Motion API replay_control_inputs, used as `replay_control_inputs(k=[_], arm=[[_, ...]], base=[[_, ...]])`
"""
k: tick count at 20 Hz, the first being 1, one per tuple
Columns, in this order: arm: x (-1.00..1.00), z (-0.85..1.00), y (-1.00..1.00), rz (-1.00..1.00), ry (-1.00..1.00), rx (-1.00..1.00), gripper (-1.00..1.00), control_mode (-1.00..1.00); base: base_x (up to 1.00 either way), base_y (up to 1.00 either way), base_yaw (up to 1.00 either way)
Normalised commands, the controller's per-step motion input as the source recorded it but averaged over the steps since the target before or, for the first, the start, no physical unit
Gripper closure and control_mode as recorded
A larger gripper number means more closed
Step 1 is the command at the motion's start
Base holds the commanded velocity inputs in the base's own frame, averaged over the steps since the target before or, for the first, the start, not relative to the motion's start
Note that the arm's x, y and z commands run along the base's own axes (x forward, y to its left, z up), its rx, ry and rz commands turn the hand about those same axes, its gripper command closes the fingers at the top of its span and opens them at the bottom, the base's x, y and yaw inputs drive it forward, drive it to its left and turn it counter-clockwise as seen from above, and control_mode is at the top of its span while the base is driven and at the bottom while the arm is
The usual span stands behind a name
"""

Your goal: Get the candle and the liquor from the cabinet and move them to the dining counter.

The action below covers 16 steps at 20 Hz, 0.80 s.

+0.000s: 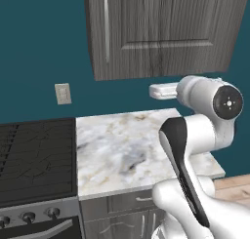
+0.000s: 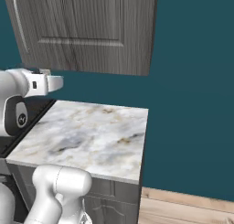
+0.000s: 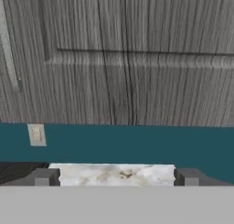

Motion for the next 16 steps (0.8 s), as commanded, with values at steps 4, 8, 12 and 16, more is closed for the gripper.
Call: replay_control_inputs(k=[4,8,12,16], arm=[[-0.37,0.30,0.06,0.00,-0.23,0.03,-1.00,-1.00],[-0.29,0.30,0.05,0.00,-0.25,0.02,-1.00,-1.00],[-0.09,0.43,0.23,0.00,-0.27,0.00,-1.00,-1.00],[-0.02,0.39,0.28,0.00,-0.15,0.00,-1.00,-1.00]], base=[[0.00,0.00,0.00],[0.00,0.00,0.00],[0.00,0.00,0.00],[0.00,0.00,0.00]])
